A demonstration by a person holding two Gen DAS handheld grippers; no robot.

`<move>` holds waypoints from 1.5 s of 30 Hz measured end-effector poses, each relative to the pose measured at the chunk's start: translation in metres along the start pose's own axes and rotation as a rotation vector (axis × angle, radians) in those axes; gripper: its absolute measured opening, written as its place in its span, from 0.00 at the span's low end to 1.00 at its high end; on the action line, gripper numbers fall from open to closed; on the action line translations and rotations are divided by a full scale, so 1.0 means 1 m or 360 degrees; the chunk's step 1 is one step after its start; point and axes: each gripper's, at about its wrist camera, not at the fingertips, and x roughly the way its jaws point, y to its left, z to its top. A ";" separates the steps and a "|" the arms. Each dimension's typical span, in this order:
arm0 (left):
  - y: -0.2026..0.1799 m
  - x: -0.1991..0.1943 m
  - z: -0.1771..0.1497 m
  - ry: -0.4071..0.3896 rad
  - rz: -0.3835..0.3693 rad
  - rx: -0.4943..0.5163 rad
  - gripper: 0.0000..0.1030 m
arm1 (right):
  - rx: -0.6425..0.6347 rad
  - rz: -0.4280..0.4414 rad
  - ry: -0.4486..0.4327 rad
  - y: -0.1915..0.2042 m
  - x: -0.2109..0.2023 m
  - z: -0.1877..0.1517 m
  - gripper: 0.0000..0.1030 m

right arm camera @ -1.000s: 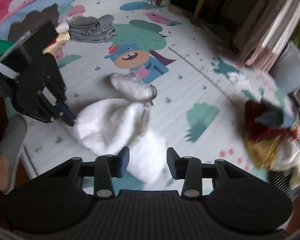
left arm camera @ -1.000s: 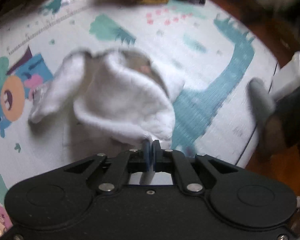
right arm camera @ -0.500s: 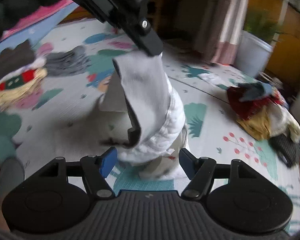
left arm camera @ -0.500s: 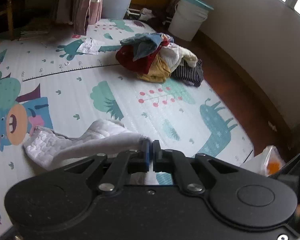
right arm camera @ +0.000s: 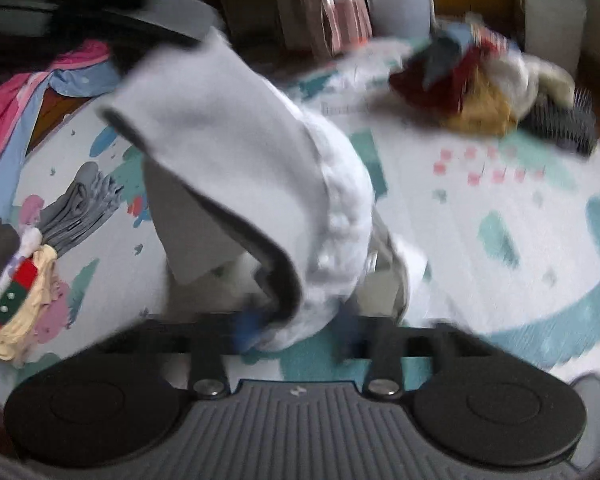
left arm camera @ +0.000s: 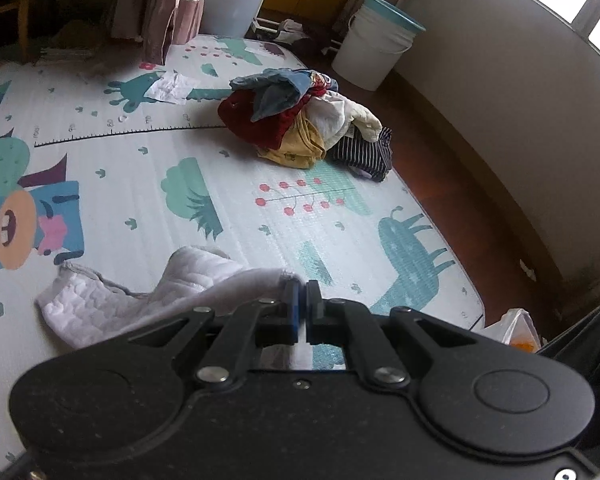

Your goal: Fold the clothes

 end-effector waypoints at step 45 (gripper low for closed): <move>-0.052 0.045 -0.040 0.0074 0.0298 0.0640 0.63 | -0.0423 0.0649 0.0456 0.018 0.003 0.210 0.05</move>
